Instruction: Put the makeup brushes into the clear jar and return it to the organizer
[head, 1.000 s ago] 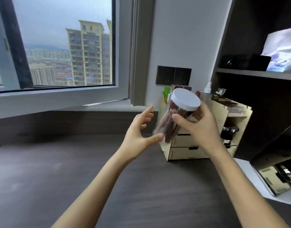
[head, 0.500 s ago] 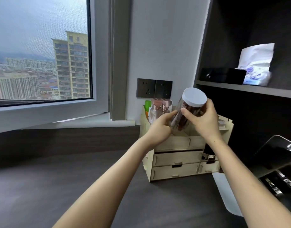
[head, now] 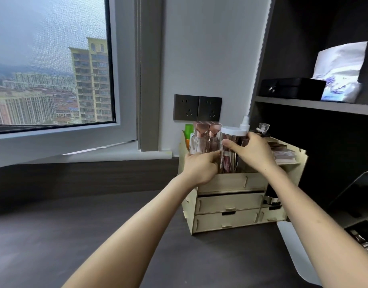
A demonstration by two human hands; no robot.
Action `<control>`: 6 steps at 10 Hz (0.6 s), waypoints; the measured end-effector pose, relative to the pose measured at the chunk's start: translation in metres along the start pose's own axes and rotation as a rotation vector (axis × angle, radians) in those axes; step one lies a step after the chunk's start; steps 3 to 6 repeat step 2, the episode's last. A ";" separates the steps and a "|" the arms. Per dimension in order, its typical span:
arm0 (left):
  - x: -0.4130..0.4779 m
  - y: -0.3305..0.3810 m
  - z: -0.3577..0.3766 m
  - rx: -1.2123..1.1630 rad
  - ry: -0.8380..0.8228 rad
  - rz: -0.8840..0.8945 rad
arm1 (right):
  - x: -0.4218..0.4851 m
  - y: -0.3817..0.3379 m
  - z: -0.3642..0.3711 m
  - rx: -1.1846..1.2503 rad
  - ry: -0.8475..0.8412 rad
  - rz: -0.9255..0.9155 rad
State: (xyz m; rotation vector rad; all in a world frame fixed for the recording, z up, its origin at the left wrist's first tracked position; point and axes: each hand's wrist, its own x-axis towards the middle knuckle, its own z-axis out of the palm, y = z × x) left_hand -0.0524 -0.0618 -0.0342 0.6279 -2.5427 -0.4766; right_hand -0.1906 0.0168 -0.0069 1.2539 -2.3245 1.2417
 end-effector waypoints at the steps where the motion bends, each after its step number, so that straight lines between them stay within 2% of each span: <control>1: -0.001 -0.002 0.002 -0.013 0.024 0.015 | -0.004 0.001 -0.001 0.005 -0.012 -0.010; 2: -0.007 -0.005 -0.007 -0.122 0.071 -0.047 | -0.013 -0.005 -0.008 -0.126 0.126 0.002; 6: -0.007 -0.005 -0.007 -0.122 0.071 -0.047 | -0.013 -0.005 -0.008 -0.126 0.126 0.002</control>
